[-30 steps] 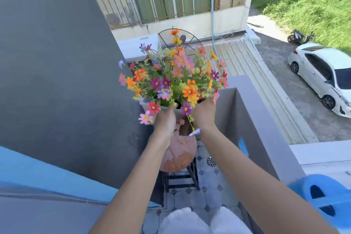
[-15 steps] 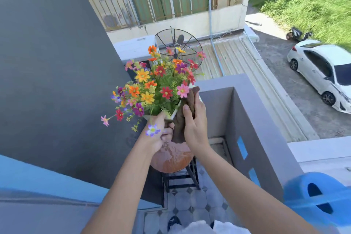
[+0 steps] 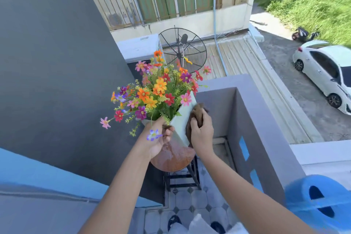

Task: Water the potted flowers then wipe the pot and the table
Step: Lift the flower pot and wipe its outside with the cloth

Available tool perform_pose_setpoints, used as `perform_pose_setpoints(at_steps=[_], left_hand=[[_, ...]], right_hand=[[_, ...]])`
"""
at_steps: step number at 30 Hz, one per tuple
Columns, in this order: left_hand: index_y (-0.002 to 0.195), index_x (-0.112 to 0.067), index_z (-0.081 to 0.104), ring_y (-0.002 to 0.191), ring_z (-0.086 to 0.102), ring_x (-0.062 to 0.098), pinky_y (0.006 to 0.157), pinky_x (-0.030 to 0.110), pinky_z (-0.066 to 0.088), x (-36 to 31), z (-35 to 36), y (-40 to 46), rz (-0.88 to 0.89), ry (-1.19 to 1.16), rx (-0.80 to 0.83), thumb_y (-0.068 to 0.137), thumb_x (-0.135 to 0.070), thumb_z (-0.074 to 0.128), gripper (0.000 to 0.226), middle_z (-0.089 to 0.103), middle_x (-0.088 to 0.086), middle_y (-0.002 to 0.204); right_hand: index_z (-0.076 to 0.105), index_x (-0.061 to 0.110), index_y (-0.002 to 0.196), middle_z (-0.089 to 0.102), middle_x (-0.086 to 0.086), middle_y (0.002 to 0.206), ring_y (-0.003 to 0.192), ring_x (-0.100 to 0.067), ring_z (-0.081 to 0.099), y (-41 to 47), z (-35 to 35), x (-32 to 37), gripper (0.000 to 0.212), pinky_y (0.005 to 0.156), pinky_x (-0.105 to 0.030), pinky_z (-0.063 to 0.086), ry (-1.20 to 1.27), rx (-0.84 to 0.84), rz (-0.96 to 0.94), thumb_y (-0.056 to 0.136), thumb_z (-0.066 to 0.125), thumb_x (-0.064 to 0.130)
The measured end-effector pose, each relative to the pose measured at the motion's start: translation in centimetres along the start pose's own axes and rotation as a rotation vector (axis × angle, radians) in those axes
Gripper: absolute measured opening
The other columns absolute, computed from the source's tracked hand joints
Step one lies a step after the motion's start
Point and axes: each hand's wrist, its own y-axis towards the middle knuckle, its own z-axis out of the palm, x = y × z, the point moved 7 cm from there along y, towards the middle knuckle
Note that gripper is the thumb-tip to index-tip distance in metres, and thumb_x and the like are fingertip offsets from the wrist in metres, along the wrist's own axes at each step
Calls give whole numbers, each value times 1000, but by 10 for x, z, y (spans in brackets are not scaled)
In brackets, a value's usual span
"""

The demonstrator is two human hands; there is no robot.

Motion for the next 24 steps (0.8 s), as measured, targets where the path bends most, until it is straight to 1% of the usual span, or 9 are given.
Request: perform_pose_setpoints(at_steps=[3,7,10,12,16,17,19,20,24], left_hand=[[82,-10,44,32,45,4,30,15,36,-3,-3,3,18,-17,-25,102,-16,39,21,61,2,47],[78,-7,49,32,45,5,32,16,35,-9,0,-2,68,91,-34,101,-17,42,26,56,8,59],[77,-6,49,30,42,7,33,15,31,-8,7,-6,61,149,-31,101,-15,42,26,49,8,62],[76,-6,47,30,41,8,32,15,29,-10,9,-8,65,155,-32,101,-14,40,27,50,9,62],[73,-7,46,35,43,10,33,18,31,-12,13,-15,90,170,17,98,-8,38,27,55,12,63],[72,-7,47,36,43,10,34,18,31,-11,14,-17,90,175,31,98,-7,38,27,56,11,61],[77,-6,49,35,43,9,33,17,32,-9,11,-19,75,162,49,98,-8,40,23,59,7,55],[80,-6,48,34,43,8,32,16,32,-7,7,-19,61,146,47,99,-9,40,21,59,5,52],[75,-8,46,32,43,6,30,16,33,-8,-9,-14,41,119,24,103,-9,35,29,59,6,51]], right_hand=[[53,15,140,55,1,123,106,-8,52,-18,13,0,45,98,-33,44,-15,61,-22,96,54,12],[57,25,132,65,2,124,112,-19,61,-26,22,11,47,97,-45,50,14,76,3,89,51,43],[61,14,119,66,-4,114,104,-19,61,-21,26,32,36,93,-37,48,116,92,-33,90,53,35],[60,13,127,65,-6,116,106,-15,61,-16,22,46,36,92,-31,48,123,90,-85,94,54,27],[55,4,136,60,-7,121,108,-15,56,12,7,56,39,95,-29,43,81,-15,-110,98,55,11],[58,2,129,59,-8,115,103,-16,55,20,2,59,33,91,-30,43,58,-46,-128,98,55,9],[59,3,100,52,-7,96,86,-18,48,35,-8,61,8,78,-31,36,4,-82,-182,98,54,9],[55,7,91,49,-5,92,80,-16,44,38,-12,57,7,75,-29,32,-19,-90,-194,98,53,9],[62,12,116,54,-5,103,91,-10,51,30,-24,28,21,76,-14,34,-49,-71,-172,101,48,9]])
